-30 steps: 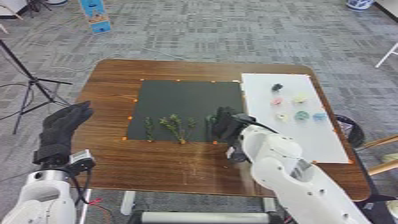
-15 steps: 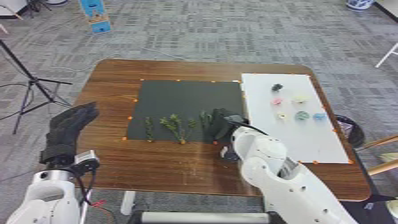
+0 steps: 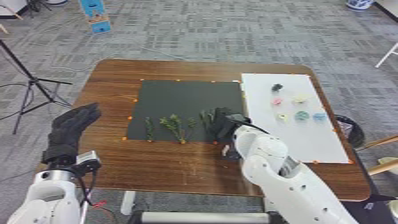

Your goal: Arrange flowers

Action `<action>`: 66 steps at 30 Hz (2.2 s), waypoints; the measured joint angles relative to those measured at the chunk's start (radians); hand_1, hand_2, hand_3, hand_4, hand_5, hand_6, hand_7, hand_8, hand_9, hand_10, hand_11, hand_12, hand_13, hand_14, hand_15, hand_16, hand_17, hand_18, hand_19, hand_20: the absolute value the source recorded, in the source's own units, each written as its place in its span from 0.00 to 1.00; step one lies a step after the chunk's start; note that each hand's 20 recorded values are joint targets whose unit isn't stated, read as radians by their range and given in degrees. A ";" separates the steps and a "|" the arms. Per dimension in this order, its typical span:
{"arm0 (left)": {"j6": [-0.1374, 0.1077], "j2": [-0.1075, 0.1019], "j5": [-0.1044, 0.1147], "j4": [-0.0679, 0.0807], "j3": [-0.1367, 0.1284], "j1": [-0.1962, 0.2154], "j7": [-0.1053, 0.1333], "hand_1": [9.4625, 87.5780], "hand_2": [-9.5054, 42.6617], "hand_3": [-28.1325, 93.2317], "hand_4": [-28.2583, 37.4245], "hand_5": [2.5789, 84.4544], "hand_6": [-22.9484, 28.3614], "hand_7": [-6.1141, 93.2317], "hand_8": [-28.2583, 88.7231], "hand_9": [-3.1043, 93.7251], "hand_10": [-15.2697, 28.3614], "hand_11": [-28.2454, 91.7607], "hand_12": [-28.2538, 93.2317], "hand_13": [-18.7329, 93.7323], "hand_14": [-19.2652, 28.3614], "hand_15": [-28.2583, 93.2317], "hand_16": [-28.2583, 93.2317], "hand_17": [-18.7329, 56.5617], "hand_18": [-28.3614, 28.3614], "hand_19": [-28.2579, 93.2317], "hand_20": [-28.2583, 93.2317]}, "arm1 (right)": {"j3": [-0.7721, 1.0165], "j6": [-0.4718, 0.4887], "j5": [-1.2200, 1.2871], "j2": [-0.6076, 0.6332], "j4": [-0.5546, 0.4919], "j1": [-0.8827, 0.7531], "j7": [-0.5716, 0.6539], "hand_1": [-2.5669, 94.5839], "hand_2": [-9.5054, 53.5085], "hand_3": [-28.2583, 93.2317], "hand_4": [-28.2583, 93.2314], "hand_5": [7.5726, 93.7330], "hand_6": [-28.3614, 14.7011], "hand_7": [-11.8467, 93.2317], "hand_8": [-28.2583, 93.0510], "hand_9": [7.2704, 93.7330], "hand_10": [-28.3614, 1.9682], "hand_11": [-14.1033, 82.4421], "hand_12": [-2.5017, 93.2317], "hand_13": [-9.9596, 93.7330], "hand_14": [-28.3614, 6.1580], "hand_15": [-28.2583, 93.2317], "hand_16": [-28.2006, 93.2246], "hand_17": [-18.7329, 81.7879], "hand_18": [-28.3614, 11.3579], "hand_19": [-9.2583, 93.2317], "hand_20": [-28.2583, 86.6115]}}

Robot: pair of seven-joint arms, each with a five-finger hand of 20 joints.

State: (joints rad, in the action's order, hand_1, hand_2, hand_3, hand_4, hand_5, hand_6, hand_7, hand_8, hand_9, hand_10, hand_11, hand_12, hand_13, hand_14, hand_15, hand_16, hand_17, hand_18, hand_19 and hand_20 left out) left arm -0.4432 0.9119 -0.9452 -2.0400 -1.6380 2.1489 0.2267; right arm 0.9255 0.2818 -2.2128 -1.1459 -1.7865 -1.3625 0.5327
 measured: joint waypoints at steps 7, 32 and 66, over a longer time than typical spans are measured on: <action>0.019 0.000 -0.004 0.000 -0.001 0.000 -0.010 0.27 0.28 0.83 0.10 0.57 0.51 0.24 0.17 0.55 0.64 0.42 0.34 0.54 0.71 0.34 0.23 0.39 0.68 0.32 0.39 | 0.012 0.010 0.004 -0.001 -0.001 -0.003 0.001 0.28 0.10 0.76 0.20 0.93 0.65 0.44 0.21 1.00 0.65 0.68 0.24 0.99 0.64 0.76 0.58 0.79 0.14 1.00 0.85; 0.044 -0.001 -0.011 0.000 -0.006 0.004 -0.025 0.26 0.25 0.83 0.11 0.57 0.51 0.24 0.17 0.55 0.64 0.42 0.34 0.54 0.71 0.34 0.23 0.39 0.68 0.32 0.39 | -0.020 0.065 -0.184 0.054 -0.052 -0.003 -0.044 0.19 0.10 0.73 0.18 0.94 0.62 0.40 0.21 1.00 0.63 0.68 0.24 0.99 0.61 0.76 0.58 0.79 0.11 1.00 0.85; 0.044 0.000 -0.010 0.001 -0.014 0.004 -0.010 0.25 0.24 0.83 0.11 0.58 0.52 0.24 0.17 0.56 0.65 0.42 0.34 0.54 0.72 0.34 0.23 0.39 0.68 0.32 0.39 | 0.339 -0.217 -0.323 0.494 -0.092 -0.119 -0.419 0.30 0.00 0.80 0.12 0.61 0.61 0.31 0.18 0.76 0.46 0.42 0.30 0.70 0.34 0.67 0.55 0.44 0.08 0.75 0.76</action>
State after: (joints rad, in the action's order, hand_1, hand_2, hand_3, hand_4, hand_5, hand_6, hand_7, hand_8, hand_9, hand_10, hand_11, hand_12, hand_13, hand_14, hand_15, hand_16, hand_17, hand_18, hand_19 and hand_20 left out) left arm -0.3992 0.9116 -0.9551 -2.0390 -1.6521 2.1531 0.2172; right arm 1.2644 0.0652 -2.5359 -0.6521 -1.8785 -1.4817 0.1139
